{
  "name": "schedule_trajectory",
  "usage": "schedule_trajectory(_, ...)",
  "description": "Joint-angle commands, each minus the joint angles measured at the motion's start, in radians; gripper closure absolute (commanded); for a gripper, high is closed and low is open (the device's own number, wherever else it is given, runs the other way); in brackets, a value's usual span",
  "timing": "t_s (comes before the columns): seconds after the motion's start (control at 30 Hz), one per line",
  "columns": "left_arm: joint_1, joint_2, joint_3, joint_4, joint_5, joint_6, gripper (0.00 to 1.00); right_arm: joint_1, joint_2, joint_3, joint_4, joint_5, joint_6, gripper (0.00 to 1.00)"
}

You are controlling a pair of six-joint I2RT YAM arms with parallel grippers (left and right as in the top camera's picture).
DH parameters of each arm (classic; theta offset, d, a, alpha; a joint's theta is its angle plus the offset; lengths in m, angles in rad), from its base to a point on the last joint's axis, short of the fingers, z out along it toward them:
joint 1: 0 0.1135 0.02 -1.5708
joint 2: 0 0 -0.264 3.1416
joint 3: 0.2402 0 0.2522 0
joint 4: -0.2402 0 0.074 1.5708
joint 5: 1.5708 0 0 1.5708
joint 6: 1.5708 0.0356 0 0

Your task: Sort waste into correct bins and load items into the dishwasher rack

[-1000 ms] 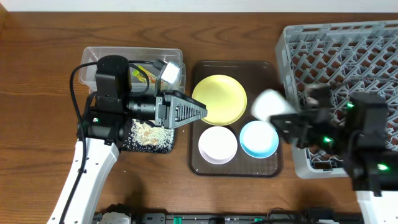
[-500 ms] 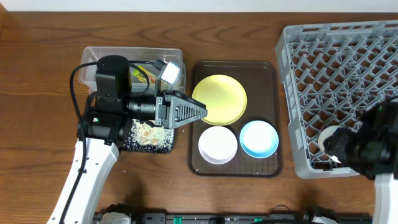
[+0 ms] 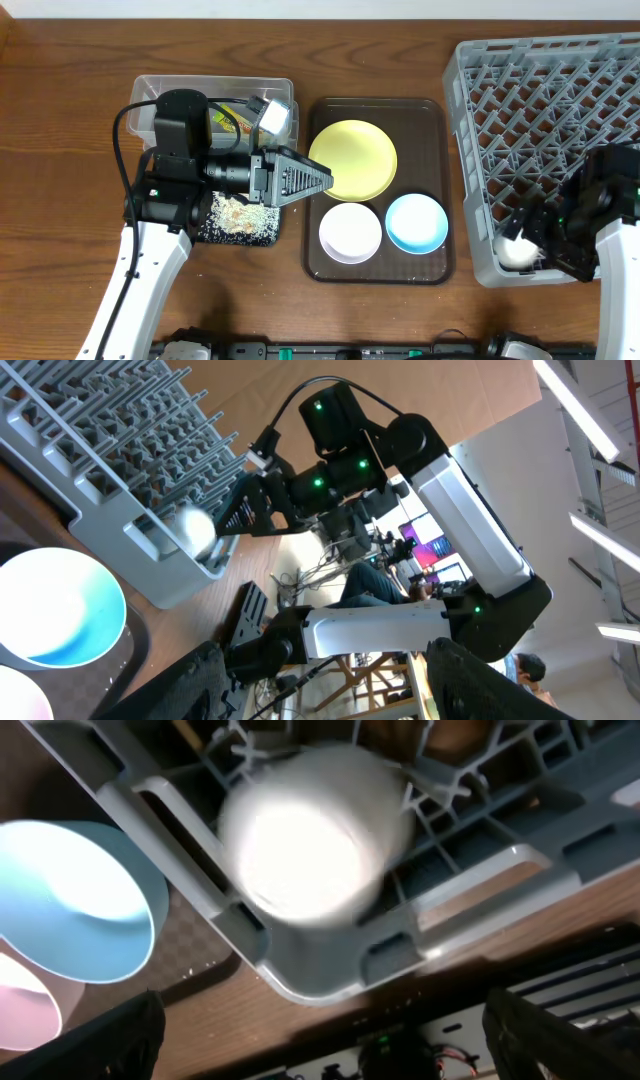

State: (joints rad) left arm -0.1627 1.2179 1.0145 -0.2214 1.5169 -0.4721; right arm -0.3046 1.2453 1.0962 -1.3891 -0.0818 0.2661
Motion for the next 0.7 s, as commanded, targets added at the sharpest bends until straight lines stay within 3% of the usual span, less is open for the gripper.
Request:
schedule_trajectory(0.0,0.0,-0.003,0.016,-0.001,0.008,0.003,0.32,-0.008,-0.021,-0.002,0.026,-0.052,-0.004,0.01)
schedule_trajectory(0.23,0.0,-0.003,0.016,-0.003,-0.116,0.003,0.32,0.05,-0.154,0.001,0.185,-0.538,-0.188,0.04)
schedule_trajectory(0.3,-0.003,-0.003,0.016,-0.017,-0.191,0.004,0.33,0.098,-0.191,0.001,0.23,-0.582,-0.19,0.07)
schedule_trajectory(0.47,-0.053,-0.002,0.016,-0.133,-0.418,0.034,0.33,0.274,-0.218,0.001,0.265,-0.506,-0.18,0.19)
schedule_trajectory(0.67,-0.118,-0.002,0.016,-0.277,-0.667,0.074,0.34,0.492,-0.171,0.001,0.253,-0.218,-0.063,0.22)
